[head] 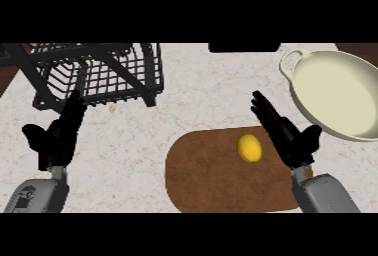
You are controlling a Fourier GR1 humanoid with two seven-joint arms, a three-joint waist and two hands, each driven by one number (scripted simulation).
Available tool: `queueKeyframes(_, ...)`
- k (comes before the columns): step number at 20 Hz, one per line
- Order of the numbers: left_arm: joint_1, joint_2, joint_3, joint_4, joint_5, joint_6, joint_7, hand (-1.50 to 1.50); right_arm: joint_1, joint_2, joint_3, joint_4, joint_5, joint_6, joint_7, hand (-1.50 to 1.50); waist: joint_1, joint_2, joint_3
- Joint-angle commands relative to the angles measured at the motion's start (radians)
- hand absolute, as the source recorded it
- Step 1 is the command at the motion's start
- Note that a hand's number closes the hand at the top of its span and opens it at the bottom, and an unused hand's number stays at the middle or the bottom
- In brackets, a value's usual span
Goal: Pick the lemon from the cutting board and place it in the pot
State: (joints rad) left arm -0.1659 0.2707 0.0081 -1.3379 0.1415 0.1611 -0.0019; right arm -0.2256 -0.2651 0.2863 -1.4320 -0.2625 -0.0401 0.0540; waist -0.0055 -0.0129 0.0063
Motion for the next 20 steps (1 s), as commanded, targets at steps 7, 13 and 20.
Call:
queueKeyframes(7, 0.058, -0.018, -0.143, 0.027, -0.024, -0.141, 0.08, 0.0, 0.013, -0.248, 0.05, 0.045, 0.472, -0.244, 0.095, 1.5, -0.056, 0.002, -0.042)
queueKeyframes(13, 0.062, -0.032, -0.171, 0.025, -0.008, -0.181, 0.112, 0.0, 0.081, 0.115, 0.022, -0.189, 0.585, -0.763, -0.151, -1.5, -0.042, -0.001, -0.007)
queueKeyframes(20, 0.036, 0.002, -0.135, -0.001, 0.015, -0.229, 0.135, 0.0, 0.211, 0.065, 0.162, -0.464, 0.895, -0.649, 0.314, -1.5, -0.015, 0.006, -0.01)
